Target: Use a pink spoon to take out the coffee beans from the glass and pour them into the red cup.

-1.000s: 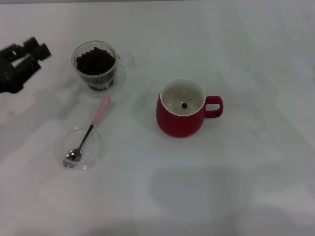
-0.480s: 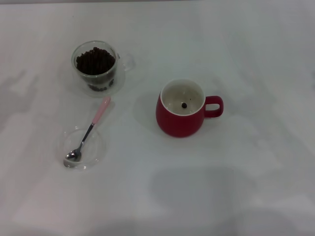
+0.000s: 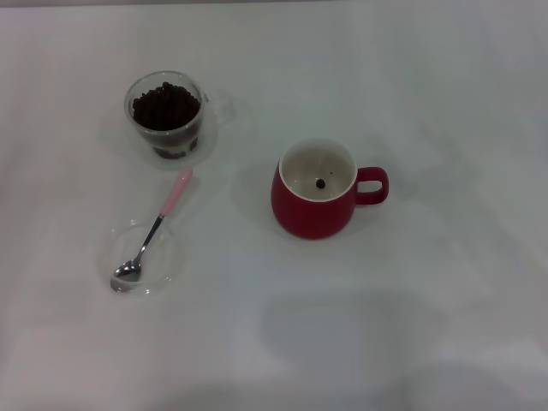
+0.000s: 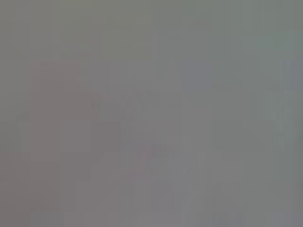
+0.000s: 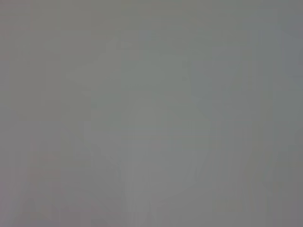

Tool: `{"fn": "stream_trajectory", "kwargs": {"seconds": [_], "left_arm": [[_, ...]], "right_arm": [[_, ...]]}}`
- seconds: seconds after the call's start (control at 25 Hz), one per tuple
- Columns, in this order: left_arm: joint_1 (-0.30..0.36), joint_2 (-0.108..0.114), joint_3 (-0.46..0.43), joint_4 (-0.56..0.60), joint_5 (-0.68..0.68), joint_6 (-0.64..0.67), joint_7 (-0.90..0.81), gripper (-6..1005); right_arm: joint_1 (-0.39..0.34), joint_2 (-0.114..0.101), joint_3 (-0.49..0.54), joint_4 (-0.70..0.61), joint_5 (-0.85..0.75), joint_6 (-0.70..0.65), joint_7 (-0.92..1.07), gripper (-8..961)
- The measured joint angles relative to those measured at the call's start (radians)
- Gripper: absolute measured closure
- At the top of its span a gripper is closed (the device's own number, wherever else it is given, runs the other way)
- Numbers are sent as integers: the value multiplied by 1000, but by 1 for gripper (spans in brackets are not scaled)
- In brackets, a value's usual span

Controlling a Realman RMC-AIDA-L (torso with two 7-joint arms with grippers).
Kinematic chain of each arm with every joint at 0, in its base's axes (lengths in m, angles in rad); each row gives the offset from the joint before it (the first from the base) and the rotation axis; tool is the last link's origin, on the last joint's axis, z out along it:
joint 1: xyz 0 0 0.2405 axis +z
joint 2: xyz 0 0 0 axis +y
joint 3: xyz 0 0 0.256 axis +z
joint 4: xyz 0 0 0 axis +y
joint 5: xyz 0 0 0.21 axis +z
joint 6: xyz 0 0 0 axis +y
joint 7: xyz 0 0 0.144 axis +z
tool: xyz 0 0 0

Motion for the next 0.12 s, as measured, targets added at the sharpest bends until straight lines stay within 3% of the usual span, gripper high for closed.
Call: {"fn": "stream_trajectory", "kwargs": {"seconds": [0.12], "left_arm": [[1, 0, -32, -32, -35, -3, 49, 499]], "right_arm": [[14, -1, 42, -5, 2, -2, -7, 226]]}}
